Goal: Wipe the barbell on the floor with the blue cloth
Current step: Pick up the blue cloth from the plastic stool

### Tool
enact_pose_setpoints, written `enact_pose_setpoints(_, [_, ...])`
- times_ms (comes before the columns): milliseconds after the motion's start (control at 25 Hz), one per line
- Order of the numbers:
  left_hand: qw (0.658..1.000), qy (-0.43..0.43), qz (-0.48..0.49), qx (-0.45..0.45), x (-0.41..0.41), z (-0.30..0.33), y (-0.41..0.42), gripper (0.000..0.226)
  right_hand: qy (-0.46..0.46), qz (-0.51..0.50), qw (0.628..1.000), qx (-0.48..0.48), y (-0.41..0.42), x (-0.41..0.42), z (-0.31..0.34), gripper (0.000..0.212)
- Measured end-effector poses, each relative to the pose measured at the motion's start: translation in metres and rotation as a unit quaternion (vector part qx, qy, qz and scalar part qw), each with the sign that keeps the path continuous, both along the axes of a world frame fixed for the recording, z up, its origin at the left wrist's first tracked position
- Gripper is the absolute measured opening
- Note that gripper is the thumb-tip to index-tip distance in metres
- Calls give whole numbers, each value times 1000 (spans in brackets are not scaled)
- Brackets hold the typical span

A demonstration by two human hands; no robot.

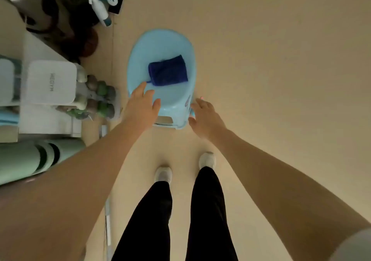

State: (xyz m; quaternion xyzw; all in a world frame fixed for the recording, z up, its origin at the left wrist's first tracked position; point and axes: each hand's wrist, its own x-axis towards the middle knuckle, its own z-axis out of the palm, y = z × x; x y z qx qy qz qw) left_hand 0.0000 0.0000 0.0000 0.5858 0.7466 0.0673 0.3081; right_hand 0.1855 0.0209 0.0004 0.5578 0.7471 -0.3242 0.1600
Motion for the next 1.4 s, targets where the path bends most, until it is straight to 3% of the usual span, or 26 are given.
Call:
enact_pose_setpoints(400, [977, -56, 199, 59, -22, -117, 51, 41, 60, -113, 991, 38, 128, -64, -124, 41])
enact_pose_setpoints(520, [956, -95, 275, 51, -12, -141, 58, 40, 81, -186, 978, 53, 142, -71, -145, 52])
enact_pose_setpoints(600, [946, -111, 300, 46, -8, -146, 58, 39, 89, -242, 966, 35, 152, -70, -151, 37])
enact_pose_setpoints(640, [943, -122, 308, 43, -7, -145, 57, 39, 84, -251, 964, 25, 157, -69, -151, 15])
enact_pose_setpoints(760, [937, -142, 318, 40, -11, -134, 51, 39, 56, -138, 988, 35, 156, -75, -135, 12])
enact_pose_setpoints(800, [935, -144, 321, 41, -17, -125, 47, 39, 84, -90, 991, 44, 149, -80, -128, 6])
enact_pose_setpoints(880, [935, -140, 324, 42, -31, -104, 36, 44, 162, -17, 987, 16, 132, -98, -106, 16])
enact_pose_setpoints(1040, [942, -135, 303, 44, -65, -63, -13, 66, 244, 111, 955, -130, 90, -151, -64, 17])
enact_pose_setpoints(1160, [945, -77, 315, 46, -96, -36, -78, 86, 263, 147, 910, -284, 38, -199, -39, 14])
enact_pose_setpoints(1240, [919, -127, 371, 37, -116, -26, -123, 91, 266, 177, 889, -329, 0, -228, -32, 16])
enact_pose_setpoints(1320, [848, -266, 456, 46, -132, -28, -162, 70, 274, 190, 880, -337, -33, -253, -32, 15])
enact_pose_setpoints(1400, [771, -339, 538, 39, -143, -46, -196, 48, 243, 216, 883, -337, -60, -272, -44, 19])
